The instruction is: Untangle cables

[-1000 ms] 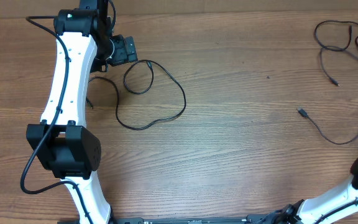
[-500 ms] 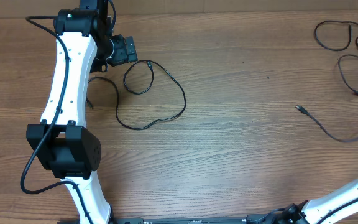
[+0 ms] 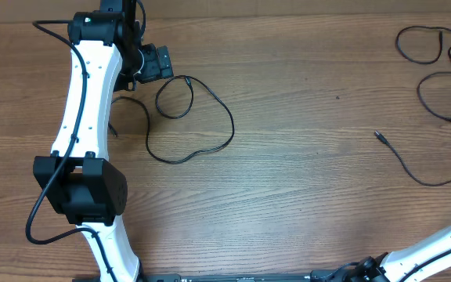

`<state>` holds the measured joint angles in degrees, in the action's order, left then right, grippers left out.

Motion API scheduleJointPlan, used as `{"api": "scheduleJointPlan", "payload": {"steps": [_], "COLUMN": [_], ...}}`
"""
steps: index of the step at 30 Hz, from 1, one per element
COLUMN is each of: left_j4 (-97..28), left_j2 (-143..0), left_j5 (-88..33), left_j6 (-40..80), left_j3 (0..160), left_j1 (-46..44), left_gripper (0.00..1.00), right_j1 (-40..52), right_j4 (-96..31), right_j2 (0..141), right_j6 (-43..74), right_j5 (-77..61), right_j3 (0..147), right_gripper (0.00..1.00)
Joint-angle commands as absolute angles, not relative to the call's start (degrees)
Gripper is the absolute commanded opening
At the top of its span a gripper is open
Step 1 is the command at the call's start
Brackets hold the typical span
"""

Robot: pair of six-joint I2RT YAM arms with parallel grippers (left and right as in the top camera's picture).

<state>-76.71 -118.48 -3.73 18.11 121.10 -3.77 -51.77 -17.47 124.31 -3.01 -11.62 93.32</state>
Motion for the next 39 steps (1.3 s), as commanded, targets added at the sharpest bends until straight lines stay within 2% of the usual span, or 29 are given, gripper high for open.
{"api": "scheduleJointPlan", "payload": {"steps": [1, 6, 12, 22, 27, 39], "left_j4": [-76.6, -76.62, -76.62, -76.62, -76.62, -76.6], "left_j2": [-117.73, -117.73, -117.73, -117.73, -117.73, -117.73], "left_j5": [-4.08, -4.08, -4.08, -4.08, -4.08, -4.08], "left_j6": [18.87, 18.87, 18.87, 18.87, 18.87, 18.87], "left_j3": [122.08, 122.08, 122.08, 122.08, 122.08, 122.08], "left_j1": [-4.14, -4.14, -4.14, -4.14, -4.14, -4.14], "left_gripper": [1.0, 1.0, 1.0, 1.0, 1.0, 1.0], "right_j1": [-51.94, -50.48, -45.56, -30.09, -25.93, -26.15], "right_j4": [-21.37, -30.74, -41.08, -59.86, -66.22, -73.73], "right_j2": [124.55, 123.33, 117.89, 111.85, 111.85, 104.71], "right_j6": [-3.03, -8.69, -9.52, -9.5, -7.44, -1.02], "right_j5": [-17.15, -29.52, -29.98, -5.34, -3.92, -2.57], "right_j3": [93.45, 93.45, 93.45, 93.45, 93.45, 93.38], "right_gripper": [1.0, 1.0, 1.0, 1.0, 1.0, 1.0]}}
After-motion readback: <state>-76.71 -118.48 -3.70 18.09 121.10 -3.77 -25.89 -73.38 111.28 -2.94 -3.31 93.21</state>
